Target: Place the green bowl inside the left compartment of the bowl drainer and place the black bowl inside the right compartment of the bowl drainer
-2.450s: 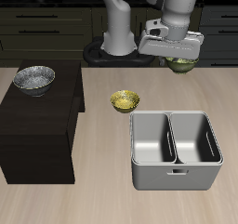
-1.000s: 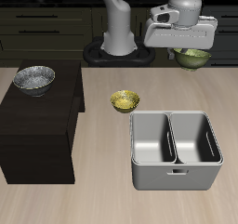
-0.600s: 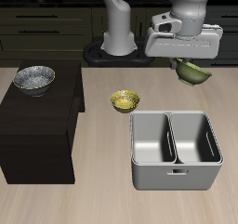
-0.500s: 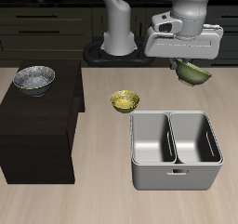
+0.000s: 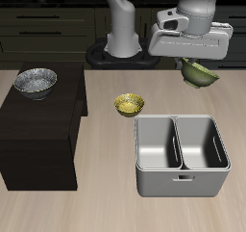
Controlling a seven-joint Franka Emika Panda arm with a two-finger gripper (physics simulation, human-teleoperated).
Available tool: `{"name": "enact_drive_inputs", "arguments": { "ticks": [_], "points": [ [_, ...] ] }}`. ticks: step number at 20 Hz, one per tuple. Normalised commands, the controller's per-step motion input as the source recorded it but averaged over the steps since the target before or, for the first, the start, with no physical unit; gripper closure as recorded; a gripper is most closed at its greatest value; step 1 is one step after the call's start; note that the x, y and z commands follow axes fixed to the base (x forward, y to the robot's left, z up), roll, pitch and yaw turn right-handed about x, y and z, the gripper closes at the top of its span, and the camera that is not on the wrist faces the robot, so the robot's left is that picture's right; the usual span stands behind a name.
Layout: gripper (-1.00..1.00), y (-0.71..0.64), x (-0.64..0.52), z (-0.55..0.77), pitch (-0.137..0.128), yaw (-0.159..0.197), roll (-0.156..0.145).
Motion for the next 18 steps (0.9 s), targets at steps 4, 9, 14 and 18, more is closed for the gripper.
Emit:
{"name": "enact_drive_inputs", "arguments": {
  "ticks": [4,9,14,18],
  "points": [
    [1.00,-0.01,0.09,0.21,-0.014,0.003,-0.016],
    [1.00,0.03,0.21,0.22,0.003,0.009,0.012],
    [1.00,0.12,0.21,0.05,0.010,0.038,0.046],
    [1.00,0.05,0.25,0.08,-0.006,0.002,0.004]
  ]
}}
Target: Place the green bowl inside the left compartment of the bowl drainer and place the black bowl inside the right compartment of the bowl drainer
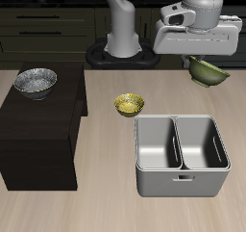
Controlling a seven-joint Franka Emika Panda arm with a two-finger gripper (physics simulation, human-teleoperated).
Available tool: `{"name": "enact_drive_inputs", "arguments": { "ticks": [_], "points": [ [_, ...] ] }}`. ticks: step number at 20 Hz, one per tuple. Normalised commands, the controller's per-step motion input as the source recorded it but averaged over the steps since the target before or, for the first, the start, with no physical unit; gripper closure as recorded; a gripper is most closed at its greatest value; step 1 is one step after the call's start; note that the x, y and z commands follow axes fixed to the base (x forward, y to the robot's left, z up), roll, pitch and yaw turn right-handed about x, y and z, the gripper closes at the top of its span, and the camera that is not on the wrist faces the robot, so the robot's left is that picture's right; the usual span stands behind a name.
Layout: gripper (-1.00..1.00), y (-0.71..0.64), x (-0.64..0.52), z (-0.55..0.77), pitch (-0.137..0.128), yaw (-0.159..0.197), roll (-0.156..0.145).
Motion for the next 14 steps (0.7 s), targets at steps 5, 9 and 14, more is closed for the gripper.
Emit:
{"name": "enact_drive_inputs", "arguments": {
  "ticks": [5,9,14],
  "points": [
    [1.00,0.07,0.21,0.06,-0.006,-0.010,0.023],
    [1.00,-0.05,0.25,0.11,-0.012,0.007,-0.028],
    [1.00,-0.12,0.30,0.05,0.001,-0.017,-0.029]
  ]
}}
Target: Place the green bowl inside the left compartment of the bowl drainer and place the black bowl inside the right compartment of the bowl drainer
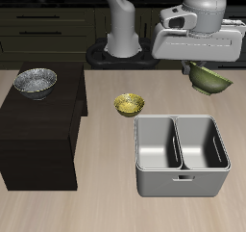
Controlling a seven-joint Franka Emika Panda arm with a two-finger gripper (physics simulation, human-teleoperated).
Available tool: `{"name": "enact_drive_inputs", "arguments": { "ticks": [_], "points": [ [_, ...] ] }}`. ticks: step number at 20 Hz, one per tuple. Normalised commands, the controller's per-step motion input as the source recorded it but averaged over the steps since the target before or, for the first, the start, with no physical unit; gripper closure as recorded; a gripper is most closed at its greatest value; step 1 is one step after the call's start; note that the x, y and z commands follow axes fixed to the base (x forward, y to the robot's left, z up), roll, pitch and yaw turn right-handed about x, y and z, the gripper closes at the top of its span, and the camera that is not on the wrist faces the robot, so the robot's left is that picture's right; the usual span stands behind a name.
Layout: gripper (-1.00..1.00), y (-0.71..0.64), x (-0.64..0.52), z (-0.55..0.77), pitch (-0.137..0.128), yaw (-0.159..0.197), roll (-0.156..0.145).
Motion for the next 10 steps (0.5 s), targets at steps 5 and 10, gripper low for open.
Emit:
{"name": "enact_drive_inputs", "arguments": {
  "ticks": [5,10],
  "points": [
    [1.00,-0.11,0.19,-0.11,0.023,-0.007,-0.032],
    [1.00,0.10,0.07,-0.17,0.018,-0.002,0.043]
  ]
}}
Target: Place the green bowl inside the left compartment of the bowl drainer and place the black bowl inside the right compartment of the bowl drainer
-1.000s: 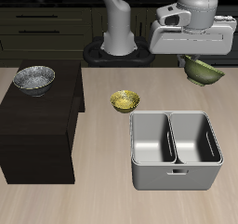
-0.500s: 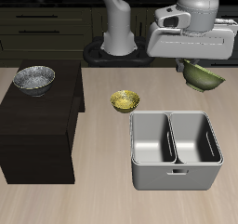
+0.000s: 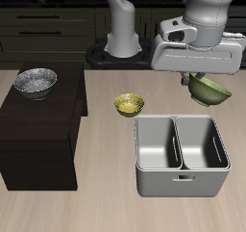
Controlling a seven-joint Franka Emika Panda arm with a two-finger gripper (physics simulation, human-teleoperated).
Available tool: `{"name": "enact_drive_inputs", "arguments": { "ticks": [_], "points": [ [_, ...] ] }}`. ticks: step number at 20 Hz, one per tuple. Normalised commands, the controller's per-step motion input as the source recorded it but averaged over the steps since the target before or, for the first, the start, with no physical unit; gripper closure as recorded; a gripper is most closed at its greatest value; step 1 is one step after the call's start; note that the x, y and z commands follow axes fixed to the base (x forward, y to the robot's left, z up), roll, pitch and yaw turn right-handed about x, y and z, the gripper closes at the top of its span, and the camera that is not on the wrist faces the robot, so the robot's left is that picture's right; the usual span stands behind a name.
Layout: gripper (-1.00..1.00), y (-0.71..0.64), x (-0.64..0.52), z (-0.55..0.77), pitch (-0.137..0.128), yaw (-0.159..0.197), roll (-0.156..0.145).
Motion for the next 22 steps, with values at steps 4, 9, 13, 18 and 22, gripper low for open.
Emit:
{"name": "enact_drive_inputs", "arguments": {
  "ticks": [4,9,13,18,22],
  "points": [
    [1.00,0.24,-0.01,-0.22,0.028,-0.002,0.041],
    [1.00,0.11,-0.03,-0.09,0.012,-0.005,0.016],
    [1.00,-0.04,0.04,-0.13,0.020,0.002,-0.010],
    [1.00,-0.10,0.06,-0.14,0.010,0.007,-0.024],
    [1.00,-0.11,0.04,-0.27,0.041,0.012,-0.030]
  ]
}}
